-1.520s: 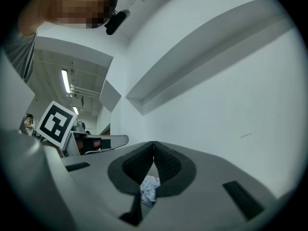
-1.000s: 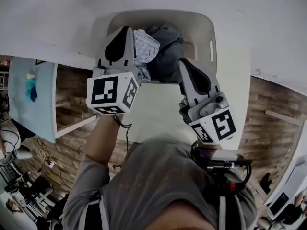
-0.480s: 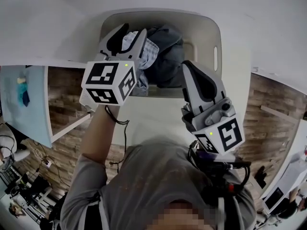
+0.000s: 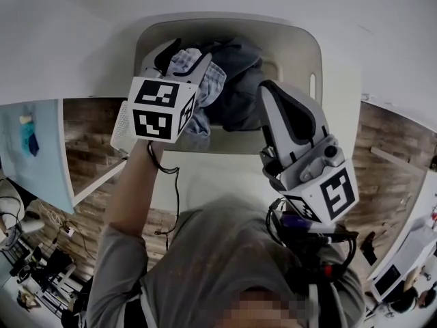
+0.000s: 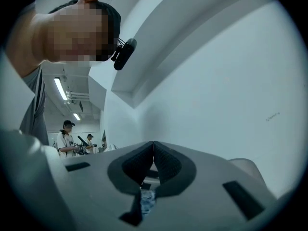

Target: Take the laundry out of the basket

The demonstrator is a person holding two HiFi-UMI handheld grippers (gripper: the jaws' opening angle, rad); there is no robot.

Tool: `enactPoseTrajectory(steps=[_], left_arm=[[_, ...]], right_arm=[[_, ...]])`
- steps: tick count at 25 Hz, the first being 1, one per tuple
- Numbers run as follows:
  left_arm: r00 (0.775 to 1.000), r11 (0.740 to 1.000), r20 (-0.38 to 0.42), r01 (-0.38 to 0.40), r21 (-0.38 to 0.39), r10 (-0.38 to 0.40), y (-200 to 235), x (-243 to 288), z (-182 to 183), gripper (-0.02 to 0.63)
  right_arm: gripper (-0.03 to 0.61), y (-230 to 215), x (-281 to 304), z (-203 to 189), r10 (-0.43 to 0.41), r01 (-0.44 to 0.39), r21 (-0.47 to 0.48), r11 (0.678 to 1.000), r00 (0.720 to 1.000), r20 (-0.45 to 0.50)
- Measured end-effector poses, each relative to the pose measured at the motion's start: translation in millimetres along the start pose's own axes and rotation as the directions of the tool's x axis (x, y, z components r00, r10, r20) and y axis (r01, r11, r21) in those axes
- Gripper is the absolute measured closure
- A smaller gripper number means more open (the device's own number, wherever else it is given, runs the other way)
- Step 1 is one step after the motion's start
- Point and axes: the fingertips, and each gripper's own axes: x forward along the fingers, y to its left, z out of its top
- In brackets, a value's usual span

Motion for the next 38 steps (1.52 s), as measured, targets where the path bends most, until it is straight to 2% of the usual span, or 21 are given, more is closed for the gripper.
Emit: enactPoseTrajectory(steps=[3,9,16,18,21,25,32,38], left_arm=[[0.997,1.000,-0.074,0.023,0.017,-0.022,-1.2,10.1,-14.7,0.348],[0.977,0.997,-0.201,0.072,0.021,-0.067,-7.8,28.3,-44.6,0.330],[0.957,0.996,-0.280,0.089,0.027,-0.078,-9.2,34.7,-60.3,0.333],[0.952,0.995,-0.292,0.101,0.001,-0.096,-10.5,34.9,-64.0,0.369],[0.955,0.997,-0.286,0.077,-0.017,-0.079,-6.5,34.1,-63.3,0.468],[0.958,0.997,-0.277,0.068,-0.036,-0.076,-4.8,31.6,-61.4,0.526],[0.977,0.997,-0.201,0.062,-0.048,-0.070,-3.9,13.7,-36.2,0.558],[0.996,0.999,-0.086,-0.001,-0.044,-0.003,2.5,-19.0,-4.6,0.563]], right_arm=[[0.571,-4.0,7.7,2.9,0.020,-0.020,-0.005,1.000,1.000,-0.002],[0.571,-18.3,8.6,2.7,0.001,-0.001,0.009,1.000,1.000,0.011],[0.571,-24.6,8.7,3.9,-0.009,0.009,0.027,1.000,0.999,0.032],[0.571,-24.8,7.8,4.6,-0.012,0.011,0.028,1.000,0.999,0.039],[0.571,-24.5,6.2,5.8,-0.012,0.011,0.023,1.000,0.999,0.044],[0.571,-21.3,2.5,9.2,-0.007,0.006,0.015,1.000,0.999,0.049],[0.571,-7.1,-6.8,16.6,0.013,-0.014,0.005,1.000,0.998,0.059],[0.571,12.6,-18.8,32.3,0.034,-0.033,-0.016,0.999,0.995,0.098]])
